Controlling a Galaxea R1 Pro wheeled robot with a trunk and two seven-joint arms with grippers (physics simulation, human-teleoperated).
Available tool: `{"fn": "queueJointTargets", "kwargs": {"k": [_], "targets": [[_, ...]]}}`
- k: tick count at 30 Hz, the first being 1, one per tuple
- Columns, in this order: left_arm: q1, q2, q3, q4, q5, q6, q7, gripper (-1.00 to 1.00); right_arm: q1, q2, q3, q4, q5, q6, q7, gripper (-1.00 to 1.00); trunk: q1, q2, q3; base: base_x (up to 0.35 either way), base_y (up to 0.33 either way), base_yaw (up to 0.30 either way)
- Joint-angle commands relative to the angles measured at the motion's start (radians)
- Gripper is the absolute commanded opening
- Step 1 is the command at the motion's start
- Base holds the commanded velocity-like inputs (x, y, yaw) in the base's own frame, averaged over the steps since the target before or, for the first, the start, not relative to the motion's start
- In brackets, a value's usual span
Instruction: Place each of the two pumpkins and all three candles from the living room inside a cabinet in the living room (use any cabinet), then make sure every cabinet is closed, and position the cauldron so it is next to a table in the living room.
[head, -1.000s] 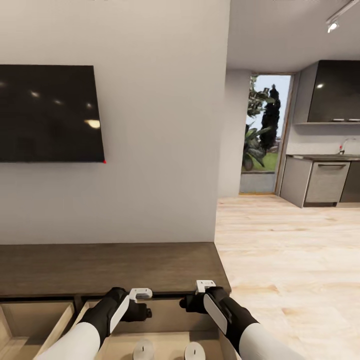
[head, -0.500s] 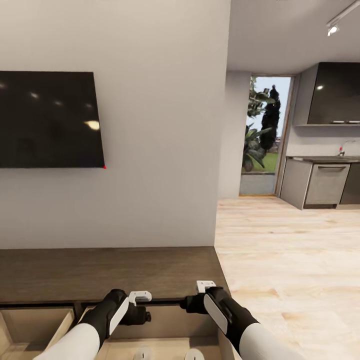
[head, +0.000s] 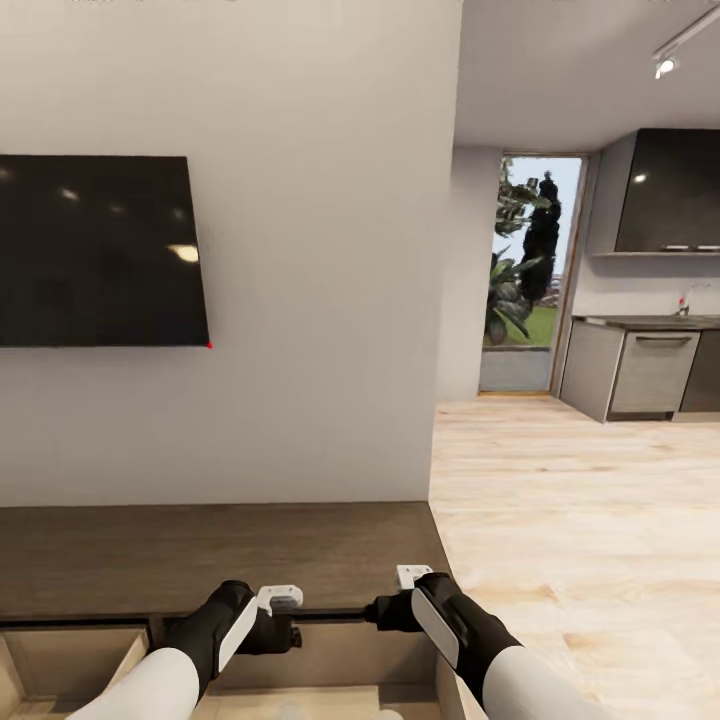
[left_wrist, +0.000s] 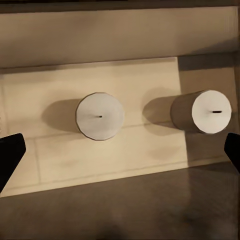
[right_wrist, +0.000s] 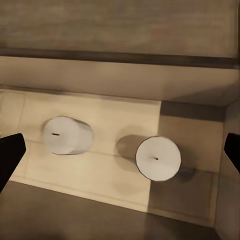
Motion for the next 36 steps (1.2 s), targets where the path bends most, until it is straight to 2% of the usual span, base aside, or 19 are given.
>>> {"fn": "queueJointTargets", "kwargs": {"k": [1, 36], "targets": [[0.000, 0.001, -0.007, -0.001, 0.009, 0.004, 0.003, 1.00, -0.001, -0.001, 0.006, -0.002, -0.010, 0.003, -0.009, 1.00, -0.004, 0.007, 0.002, 0.000, 0.000, 0.000], [0.000, 0.001, -0.009, -0.002, 0.011, 0.004, 0.003, 1.00, -0.001, -0.001, 0.006, 0.000, -0.010, 0.003, -0.009, 1.00, -0.138, 0.252, 0.112, 0.000, 0.000, 0.000]]}}
